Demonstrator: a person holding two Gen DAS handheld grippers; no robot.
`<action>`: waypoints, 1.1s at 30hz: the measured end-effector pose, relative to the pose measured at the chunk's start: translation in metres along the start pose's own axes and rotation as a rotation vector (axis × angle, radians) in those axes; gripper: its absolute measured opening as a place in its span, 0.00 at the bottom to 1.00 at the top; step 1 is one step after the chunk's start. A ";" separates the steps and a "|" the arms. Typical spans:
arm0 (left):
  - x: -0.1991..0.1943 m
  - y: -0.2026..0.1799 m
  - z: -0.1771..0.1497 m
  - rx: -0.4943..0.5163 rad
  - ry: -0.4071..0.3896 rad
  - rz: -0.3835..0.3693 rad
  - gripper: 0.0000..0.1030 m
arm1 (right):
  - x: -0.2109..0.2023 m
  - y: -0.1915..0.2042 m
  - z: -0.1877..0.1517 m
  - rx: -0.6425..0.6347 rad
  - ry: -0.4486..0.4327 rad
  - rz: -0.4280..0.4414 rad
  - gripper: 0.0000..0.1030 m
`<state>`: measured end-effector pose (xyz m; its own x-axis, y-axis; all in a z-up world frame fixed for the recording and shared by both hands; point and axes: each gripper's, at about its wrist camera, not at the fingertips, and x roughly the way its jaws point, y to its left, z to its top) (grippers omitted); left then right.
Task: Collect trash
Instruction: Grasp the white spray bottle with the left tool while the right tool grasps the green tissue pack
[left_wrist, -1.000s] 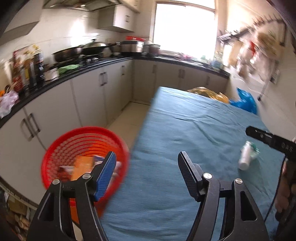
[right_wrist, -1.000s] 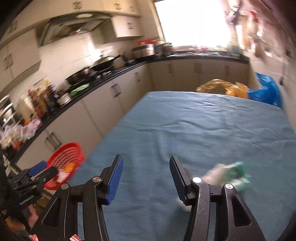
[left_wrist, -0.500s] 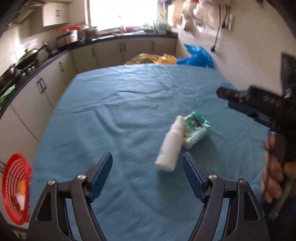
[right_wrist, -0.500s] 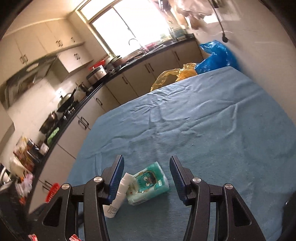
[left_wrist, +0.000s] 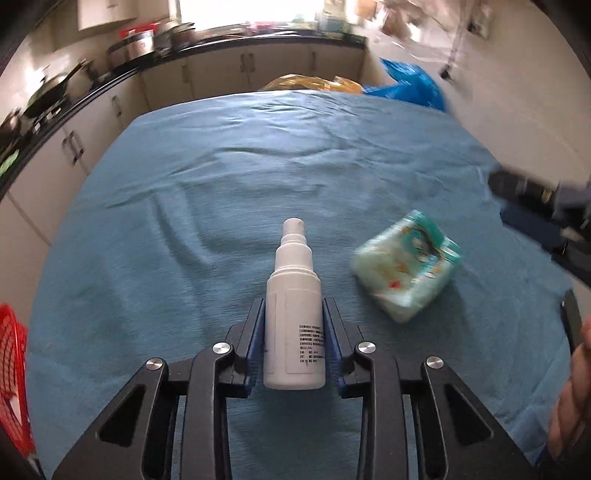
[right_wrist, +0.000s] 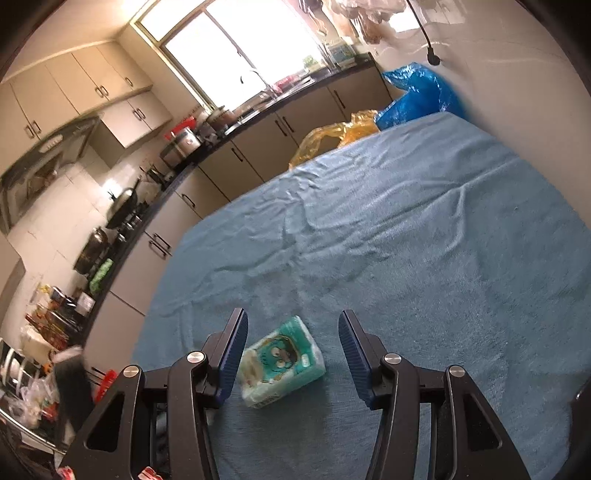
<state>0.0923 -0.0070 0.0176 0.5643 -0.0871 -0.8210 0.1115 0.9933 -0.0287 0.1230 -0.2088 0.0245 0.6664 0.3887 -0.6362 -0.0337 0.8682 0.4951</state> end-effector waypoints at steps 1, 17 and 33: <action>-0.003 0.009 -0.002 -0.020 -0.009 0.002 0.28 | 0.008 -0.001 -0.001 -0.002 0.020 -0.016 0.51; -0.019 0.092 -0.009 -0.210 -0.129 0.085 0.28 | 0.023 0.041 -0.076 -0.171 0.372 0.236 0.27; -0.017 0.088 -0.012 -0.199 -0.129 0.088 0.28 | 0.057 0.069 -0.055 -0.460 0.259 0.070 0.64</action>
<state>0.0827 0.0831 0.0227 0.6658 0.0038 -0.7462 -0.0985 0.9917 -0.0828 0.1172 -0.1101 -0.0103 0.4474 0.4633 -0.7650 -0.4331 0.8606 0.2679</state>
